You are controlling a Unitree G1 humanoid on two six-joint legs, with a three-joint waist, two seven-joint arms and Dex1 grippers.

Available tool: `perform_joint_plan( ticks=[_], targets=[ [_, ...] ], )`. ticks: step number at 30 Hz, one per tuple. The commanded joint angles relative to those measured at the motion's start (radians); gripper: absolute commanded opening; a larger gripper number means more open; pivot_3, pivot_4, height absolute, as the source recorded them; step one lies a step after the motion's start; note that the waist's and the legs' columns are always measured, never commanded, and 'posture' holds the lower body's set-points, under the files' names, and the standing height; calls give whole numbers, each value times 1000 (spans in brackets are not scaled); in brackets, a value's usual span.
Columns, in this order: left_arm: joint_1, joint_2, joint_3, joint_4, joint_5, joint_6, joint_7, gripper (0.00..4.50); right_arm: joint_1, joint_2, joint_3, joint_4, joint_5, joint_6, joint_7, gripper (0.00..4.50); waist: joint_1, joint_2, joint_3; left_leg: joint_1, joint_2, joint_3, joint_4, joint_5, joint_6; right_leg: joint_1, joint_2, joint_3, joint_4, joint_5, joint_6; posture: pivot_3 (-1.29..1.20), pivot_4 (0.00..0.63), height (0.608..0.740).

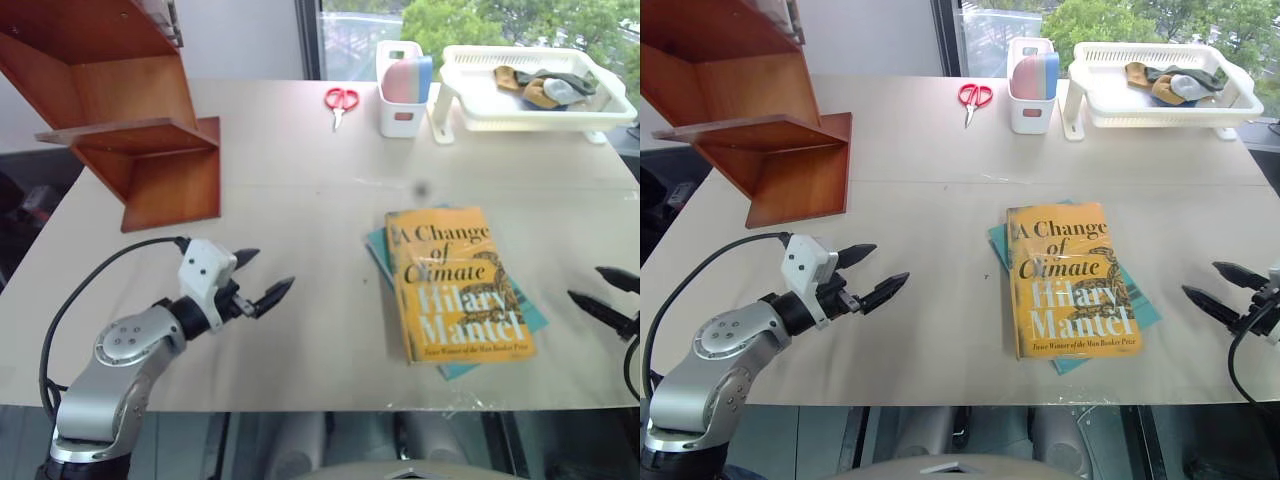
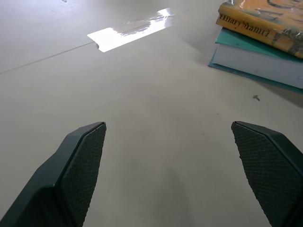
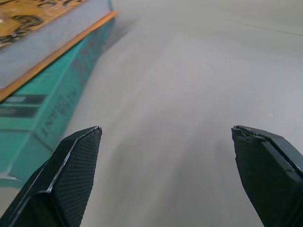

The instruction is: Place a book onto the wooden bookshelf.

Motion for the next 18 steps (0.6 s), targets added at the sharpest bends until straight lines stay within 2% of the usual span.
perform_joint_plan(
  ticks=[1,5,10,14,18],
  targets=[
    [-6,66,63,-20,-60,-50,-120,4447,27,17,36,-109,-2,18,10,4500,0,0,0,0,0,0,0,0,0,0,0,0,0,0,0,0,150,740],
    [-58,177,181,-3,-265,23,-289,4447,27,60,109,-219,5,55,1,4500,0,0,0,0,1,0,0,0,0,0,0,-1,0,0,0,0,150,740],
    [-80,325,281,53,-372,67,-466,4447,-6,113,201,-315,4,97,-8,4500,-2,2,1,0,1,0,0,0,0,-1,0,-1,0,0,0,0,150,740],
    [-71,387,302,98,-363,66,-542,4447,-57,146,264,-332,-8,103,-5,4500,-2,3,2,0,0,0,-1,0,0,-1,-1,-1,0,0,0,0,150,740],
    [-63,389,290,108,-342,51,-555,4447,-133,169,313,-306,-30,87,6,4500,-3,3,2,0,1,0,-1,0,0,-1,0,-1,0,0,0,0,150,740]
  ],
)
